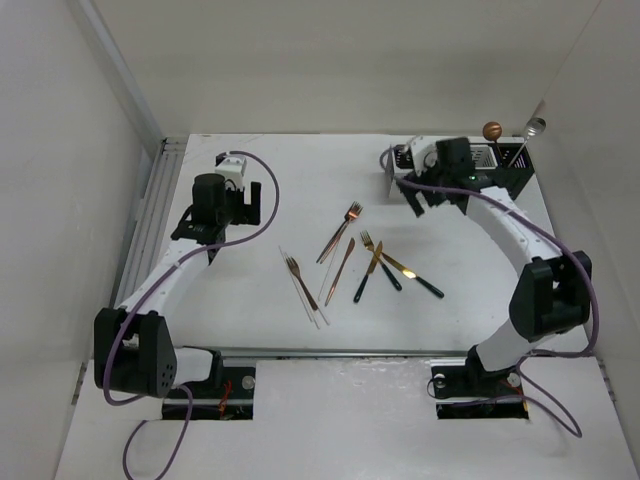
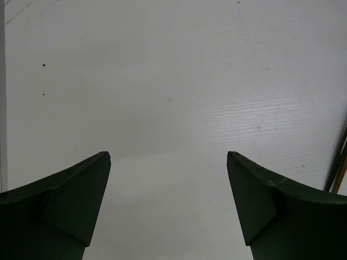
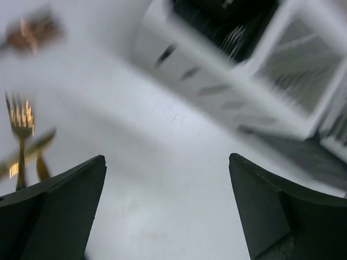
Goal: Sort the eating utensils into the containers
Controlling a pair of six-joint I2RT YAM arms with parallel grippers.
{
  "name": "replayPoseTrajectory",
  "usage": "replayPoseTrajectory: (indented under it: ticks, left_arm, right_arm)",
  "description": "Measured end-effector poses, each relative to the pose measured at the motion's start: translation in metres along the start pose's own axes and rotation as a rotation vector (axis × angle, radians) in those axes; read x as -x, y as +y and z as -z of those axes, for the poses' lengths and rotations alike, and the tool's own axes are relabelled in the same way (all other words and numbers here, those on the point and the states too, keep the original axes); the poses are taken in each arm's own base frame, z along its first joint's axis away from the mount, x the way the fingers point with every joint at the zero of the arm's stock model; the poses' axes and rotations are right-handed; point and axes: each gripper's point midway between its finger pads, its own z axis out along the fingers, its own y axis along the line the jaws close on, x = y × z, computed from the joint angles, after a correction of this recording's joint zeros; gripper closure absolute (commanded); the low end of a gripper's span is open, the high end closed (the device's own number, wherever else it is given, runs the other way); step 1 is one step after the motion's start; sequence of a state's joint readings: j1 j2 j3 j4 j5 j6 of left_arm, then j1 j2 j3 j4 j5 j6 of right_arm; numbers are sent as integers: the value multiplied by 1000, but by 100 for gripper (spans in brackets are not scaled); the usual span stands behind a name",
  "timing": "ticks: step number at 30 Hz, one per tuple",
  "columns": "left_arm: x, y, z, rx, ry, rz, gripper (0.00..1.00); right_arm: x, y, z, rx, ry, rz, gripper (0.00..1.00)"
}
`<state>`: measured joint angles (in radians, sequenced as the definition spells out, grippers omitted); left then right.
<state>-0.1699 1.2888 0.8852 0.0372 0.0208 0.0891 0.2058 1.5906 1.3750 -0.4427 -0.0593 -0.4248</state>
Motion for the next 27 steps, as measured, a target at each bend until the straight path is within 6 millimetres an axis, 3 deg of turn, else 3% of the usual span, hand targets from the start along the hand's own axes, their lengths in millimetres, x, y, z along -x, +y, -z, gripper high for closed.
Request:
replayPoseTrajectory:
  ticks: [3,6,11,19,22,23,24,26,27]
  left_arm:
    - [-4,-4,5,-11,4,1,14]
    - [-5,-9,9,-21,3,-17,13]
    - [-3,-18,14,-37,-19,-50,13]
    - [-2,-20,24,-28,-49,-76,10]
    - [-4,-16,28,-6,-56,-82,10]
    - [-7,-14,28,-1,-53,-84,10]
    - [-9,-13,28,5,-47,-86,10]
    - [-11,-12,28,10,-42,-89,10]
    - [-12,-12,28,13,-40,-92,10]
  right_arm:
    - [-68,52,6,126,250,102,0]
    - [-108,87,25,244,412,167,0]
    - [-154,104,37,312,568,198,5]
    - [-207,132,21,404,775,254,10]
    - [-211,140,19,415,794,305,23]
    - [-211,141,18,416,795,318,31]
    - [-211,141,18,413,798,327,49]
    - [-212,140,17,402,807,339,62]
    - [-212,139,17,396,810,340,74]
